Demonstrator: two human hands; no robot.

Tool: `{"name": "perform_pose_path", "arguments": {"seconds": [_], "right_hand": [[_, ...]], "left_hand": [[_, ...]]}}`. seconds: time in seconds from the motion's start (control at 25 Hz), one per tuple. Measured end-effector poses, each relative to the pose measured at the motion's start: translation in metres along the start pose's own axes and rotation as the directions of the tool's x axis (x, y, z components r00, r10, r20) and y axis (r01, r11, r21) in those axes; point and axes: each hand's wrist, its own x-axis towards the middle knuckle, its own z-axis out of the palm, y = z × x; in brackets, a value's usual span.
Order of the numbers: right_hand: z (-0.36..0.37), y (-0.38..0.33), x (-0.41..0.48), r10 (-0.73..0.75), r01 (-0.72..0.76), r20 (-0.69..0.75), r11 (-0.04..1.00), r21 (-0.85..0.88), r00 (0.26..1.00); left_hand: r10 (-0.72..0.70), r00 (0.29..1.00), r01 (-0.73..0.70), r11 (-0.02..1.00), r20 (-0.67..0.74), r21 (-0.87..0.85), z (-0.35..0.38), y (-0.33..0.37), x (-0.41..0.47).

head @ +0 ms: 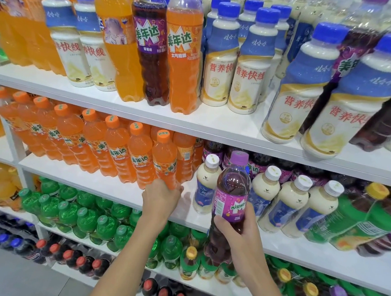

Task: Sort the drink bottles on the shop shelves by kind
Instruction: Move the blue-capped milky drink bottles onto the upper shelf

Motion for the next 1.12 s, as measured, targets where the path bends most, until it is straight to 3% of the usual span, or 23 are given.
{"name": "perform_pose_path", "arguments": {"seconds": [0.12,0.28,0.48,1.12], "right_hand": [[-0.009,-0.001,-0.004,0.0,0.001,-0.03,1.0,0.005,1.0],[-0.022,0.003,-0.012,0.008,-0.007,-0.061,1.0,0.014,0.998],[-0.036,0.011,-0.024,0.038,-0.035,-0.084,0.999,0.038,0.996],[-0.06,0.016,-0.04,0.075,-0.066,-0.151,0.996,0.066,0.986]], "left_hand": [[0.04,0.993,-0.048,0.996,0.109,0.075,0.009,0.002,-0.015],[0.123,0.967,-0.119,0.992,0.223,-0.028,0.028,0.013,-0.037],[0.278,0.951,-0.254,0.951,0.135,-0.175,0.049,0.017,-0.036],[0.331,0.941,-0.307,0.919,0.063,-0.248,0.065,0.017,-0.013]]}}
